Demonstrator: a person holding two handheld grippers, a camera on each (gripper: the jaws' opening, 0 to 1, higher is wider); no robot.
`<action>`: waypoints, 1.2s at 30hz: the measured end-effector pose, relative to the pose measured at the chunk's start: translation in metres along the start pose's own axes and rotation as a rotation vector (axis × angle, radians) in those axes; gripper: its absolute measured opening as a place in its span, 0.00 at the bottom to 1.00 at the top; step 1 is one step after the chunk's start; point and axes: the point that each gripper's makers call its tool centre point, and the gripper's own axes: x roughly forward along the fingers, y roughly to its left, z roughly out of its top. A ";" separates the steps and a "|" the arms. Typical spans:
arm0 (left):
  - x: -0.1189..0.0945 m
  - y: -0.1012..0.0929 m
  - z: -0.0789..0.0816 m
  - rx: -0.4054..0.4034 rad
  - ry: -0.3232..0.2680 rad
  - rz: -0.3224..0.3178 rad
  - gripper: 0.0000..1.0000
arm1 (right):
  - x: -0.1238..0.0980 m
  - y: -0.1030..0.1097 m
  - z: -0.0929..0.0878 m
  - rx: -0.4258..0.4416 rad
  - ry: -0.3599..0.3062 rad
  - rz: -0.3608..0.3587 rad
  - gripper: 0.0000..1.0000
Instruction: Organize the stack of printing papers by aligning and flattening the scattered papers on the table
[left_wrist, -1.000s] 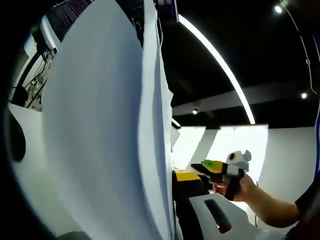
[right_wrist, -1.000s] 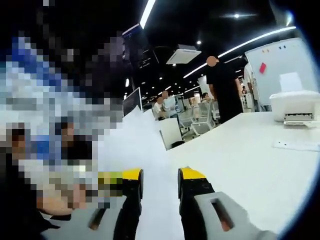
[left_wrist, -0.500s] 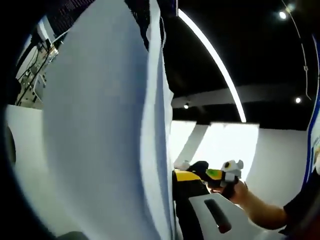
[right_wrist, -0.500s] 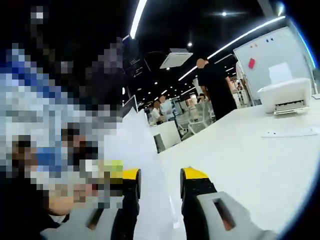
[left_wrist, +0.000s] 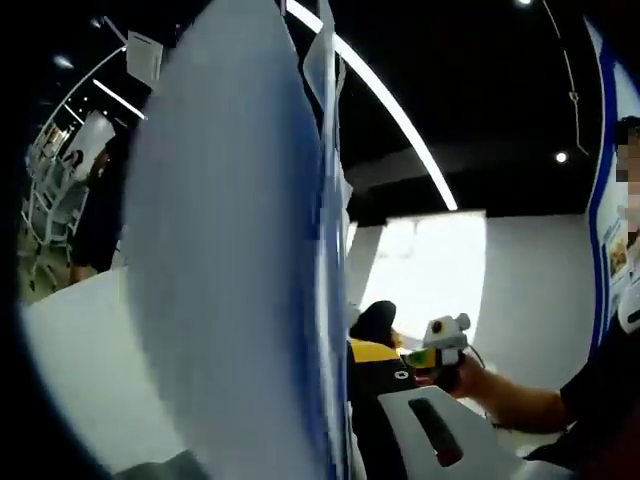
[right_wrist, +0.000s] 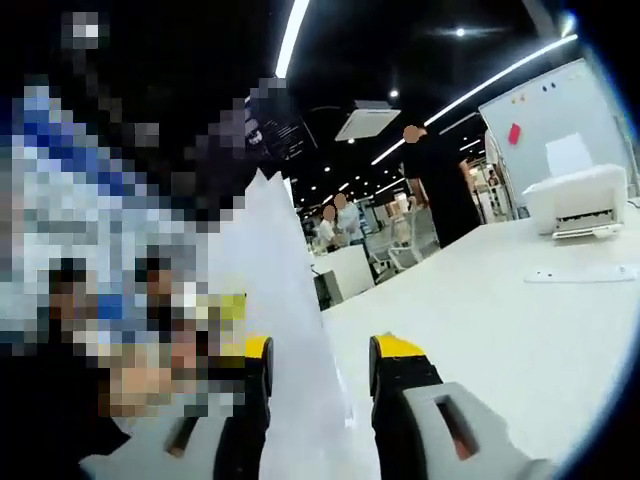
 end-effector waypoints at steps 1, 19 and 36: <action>0.003 -0.003 0.007 -0.002 -0.015 -0.005 0.06 | -0.003 0.001 0.000 0.014 -0.008 0.008 0.37; 0.027 -0.026 0.083 -0.107 -0.249 -0.068 0.06 | -0.021 -0.009 0.012 0.279 -0.315 0.039 0.87; 0.046 -0.050 0.086 -0.403 -0.369 -0.172 0.06 | -0.015 0.006 0.041 0.380 -0.546 0.164 0.90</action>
